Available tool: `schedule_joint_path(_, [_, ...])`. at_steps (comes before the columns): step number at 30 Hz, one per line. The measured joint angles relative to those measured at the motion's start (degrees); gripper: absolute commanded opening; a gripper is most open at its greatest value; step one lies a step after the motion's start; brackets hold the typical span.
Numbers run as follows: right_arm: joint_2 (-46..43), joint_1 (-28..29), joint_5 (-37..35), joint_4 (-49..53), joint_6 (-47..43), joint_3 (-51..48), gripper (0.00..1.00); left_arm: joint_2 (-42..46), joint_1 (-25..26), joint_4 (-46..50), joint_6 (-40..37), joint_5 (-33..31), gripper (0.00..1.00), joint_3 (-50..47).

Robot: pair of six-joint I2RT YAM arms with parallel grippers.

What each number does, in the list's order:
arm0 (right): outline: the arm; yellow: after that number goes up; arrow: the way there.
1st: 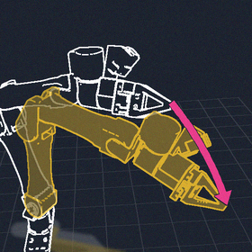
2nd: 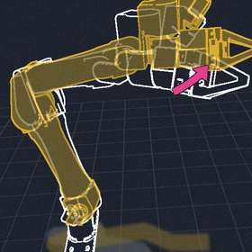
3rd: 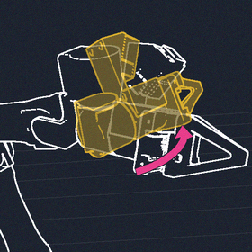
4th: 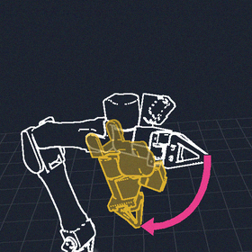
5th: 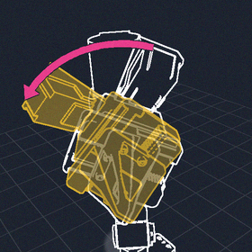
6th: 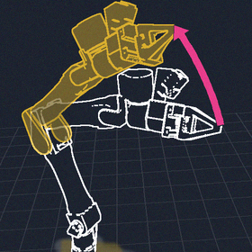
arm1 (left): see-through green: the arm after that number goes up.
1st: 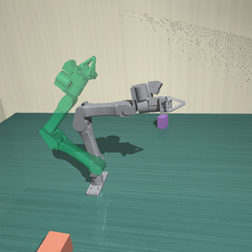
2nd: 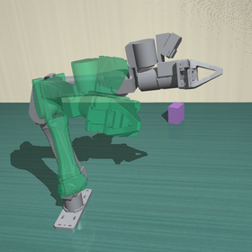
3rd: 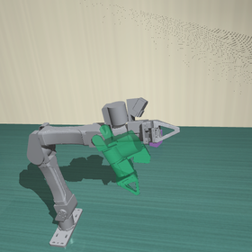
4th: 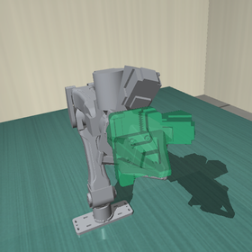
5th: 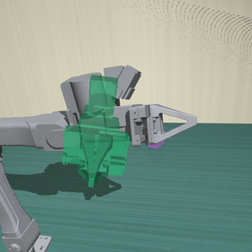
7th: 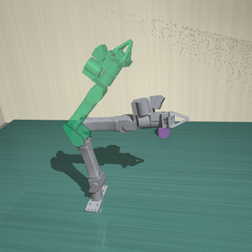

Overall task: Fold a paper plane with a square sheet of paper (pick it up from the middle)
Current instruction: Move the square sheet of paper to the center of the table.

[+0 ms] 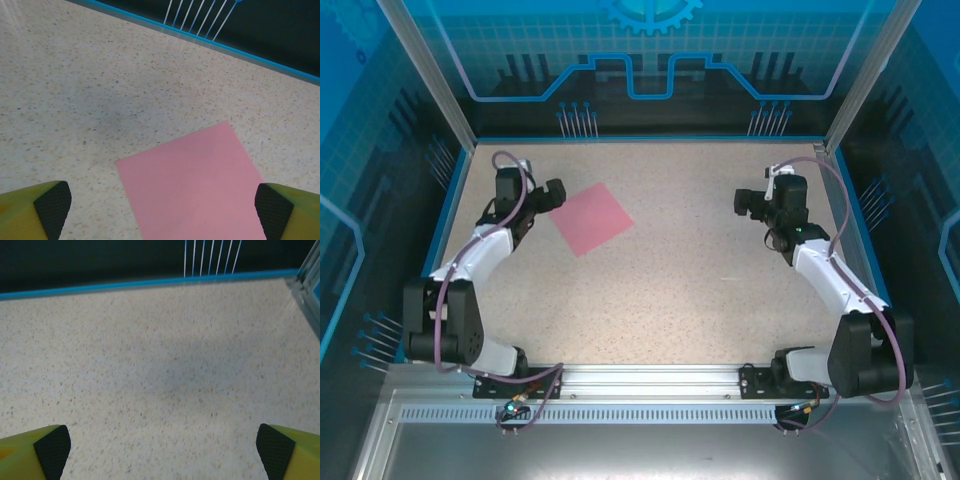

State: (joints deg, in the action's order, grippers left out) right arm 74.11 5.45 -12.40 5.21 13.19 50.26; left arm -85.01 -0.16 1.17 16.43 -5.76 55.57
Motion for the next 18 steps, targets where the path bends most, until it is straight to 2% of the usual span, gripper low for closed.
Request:
schedule_joint_path(4, [0.5,-1.6,4.5,5.9,3.5,0.5,1.0,-6.6,0.5,6.7,4.9,2.4,0.99,7.1])
schedule_joint_path(7, [1.4,-2.5,6.8,8.1,5.4,0.5,0.99,-13.0,3.0,11.1,7.2,3.2,0.99,13.1])
schedule_joint_path(12, [1.6,-2.5,8.7,8.9,7.5,0.5,0.99,-21.1,7.4,15.0,11.1,8.0,0.94,20.4])
schedule_joint_path(18, [0.7,-2.5,9.9,7.8,9.3,-1.7,0.99,-28.4,8.5,18.6,15.0,10.3,0.9,26.4])
